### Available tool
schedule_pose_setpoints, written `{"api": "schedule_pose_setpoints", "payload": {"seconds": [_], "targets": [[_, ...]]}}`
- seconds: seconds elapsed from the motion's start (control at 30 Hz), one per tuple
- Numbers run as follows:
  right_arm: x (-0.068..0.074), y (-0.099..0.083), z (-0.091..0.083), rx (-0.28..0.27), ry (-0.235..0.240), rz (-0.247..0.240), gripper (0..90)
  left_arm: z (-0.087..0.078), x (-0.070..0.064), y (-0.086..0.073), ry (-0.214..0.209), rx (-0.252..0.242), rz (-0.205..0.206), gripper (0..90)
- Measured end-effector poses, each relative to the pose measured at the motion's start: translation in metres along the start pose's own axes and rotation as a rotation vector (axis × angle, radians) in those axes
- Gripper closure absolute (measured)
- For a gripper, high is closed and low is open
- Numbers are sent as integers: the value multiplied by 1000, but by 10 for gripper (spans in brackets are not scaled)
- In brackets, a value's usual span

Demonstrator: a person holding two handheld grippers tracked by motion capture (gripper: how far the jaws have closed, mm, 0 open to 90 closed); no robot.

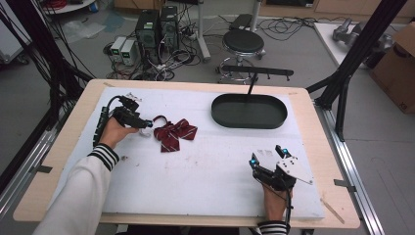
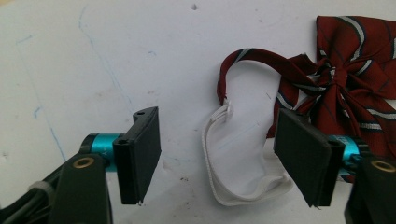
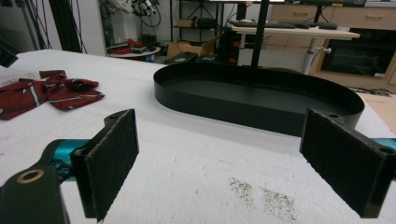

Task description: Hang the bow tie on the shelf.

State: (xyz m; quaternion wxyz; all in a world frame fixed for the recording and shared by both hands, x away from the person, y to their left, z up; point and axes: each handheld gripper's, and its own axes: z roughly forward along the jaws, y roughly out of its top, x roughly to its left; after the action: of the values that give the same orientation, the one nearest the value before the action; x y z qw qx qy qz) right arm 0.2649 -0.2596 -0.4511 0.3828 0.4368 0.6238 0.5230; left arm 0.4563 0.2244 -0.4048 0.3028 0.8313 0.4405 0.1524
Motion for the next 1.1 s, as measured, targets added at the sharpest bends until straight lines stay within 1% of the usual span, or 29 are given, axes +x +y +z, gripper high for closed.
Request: {"api": "schedule_pose_setpoints", "payload": {"seconds": [0.1,0.2,0.3,0.4,0.43,0.5,0.6,0.67,0.73,0.83,1.03,1.07,1.1], "targets": [[0,0,0,-2,2,-5,108,4,-1,0,10,39,13,365],[0,0,0,-2,2,-4,108,6,-2,0,42,83,18,390],[0,0,0,0,3,1,107,8,-2,0,55,105,16,416],[0,0,0,-2,5,-5,107,9,-2,1,59,118,11,435],[0,0,0,-2,6,-5,107,9,-1,1,52,130,-6,452],[0,0,0,-2,5,-6,108,9,-1,2,67,143,-18,478],[0,0,0,0,3,2,108,10,-1,3,63,162,-35,514],[0,0,0,0,3,5,107,11,-1,4,64,171,-39,543],[0,0,0,0,4,6,107,13,-2,4,56,178,-39,557],[-1,0,0,-2,4,2,108,15,-4,5,75,199,-31,573],[0,0,0,0,5,6,108,16,-6,7,88,230,-30,662],[-1,0,0,-3,4,1,107,16,-7,7,90,232,-34,688],[0,0,0,0,6,7,107,17,-7,7,89,236,-39,706]]}}
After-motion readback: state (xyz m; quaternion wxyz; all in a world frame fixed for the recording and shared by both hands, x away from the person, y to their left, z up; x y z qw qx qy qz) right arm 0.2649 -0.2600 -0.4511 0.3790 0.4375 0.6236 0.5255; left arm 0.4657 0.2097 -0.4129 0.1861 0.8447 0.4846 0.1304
